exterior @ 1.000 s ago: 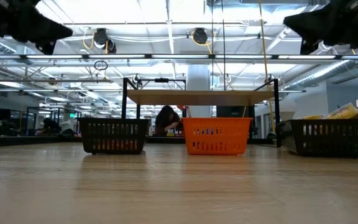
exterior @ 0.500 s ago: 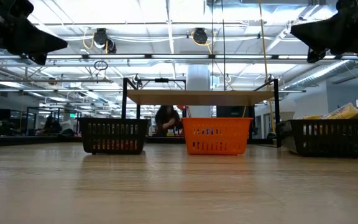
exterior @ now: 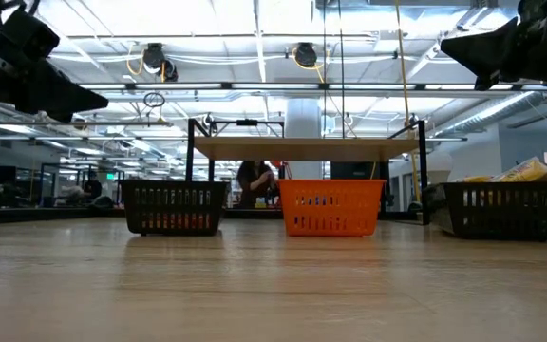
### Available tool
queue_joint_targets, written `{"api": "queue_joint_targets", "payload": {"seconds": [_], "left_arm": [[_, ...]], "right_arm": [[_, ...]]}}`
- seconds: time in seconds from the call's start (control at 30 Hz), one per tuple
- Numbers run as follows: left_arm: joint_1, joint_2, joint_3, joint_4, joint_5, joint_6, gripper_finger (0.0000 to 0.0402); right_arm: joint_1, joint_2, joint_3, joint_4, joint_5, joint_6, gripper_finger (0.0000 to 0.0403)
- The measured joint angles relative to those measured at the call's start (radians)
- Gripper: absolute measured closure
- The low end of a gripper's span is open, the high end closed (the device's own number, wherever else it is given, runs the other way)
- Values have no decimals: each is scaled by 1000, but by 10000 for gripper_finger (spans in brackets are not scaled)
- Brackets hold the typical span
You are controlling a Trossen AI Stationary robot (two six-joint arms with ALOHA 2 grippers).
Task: Pick & Place Office Desk Supplies
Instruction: Put the left black bin on the shelf
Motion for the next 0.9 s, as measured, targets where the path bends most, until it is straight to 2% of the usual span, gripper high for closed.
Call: {"api": "queue_joint_targets", "payload": {"seconds": [0.47, 0.63, 0.9], "left_arm": [[2, 39, -1, 5, 1, -16, 399], [2, 90, -1, 5, -2, -19, 389], [2, 209, -1, 6, -63, -18, 394]], "right_arm": [[0, 0, -2, -7, 1, 143, 403], [0, 21, -2, -14, 2, 165, 403], [0, 43, -2, -6, 2, 141, 403]]}}
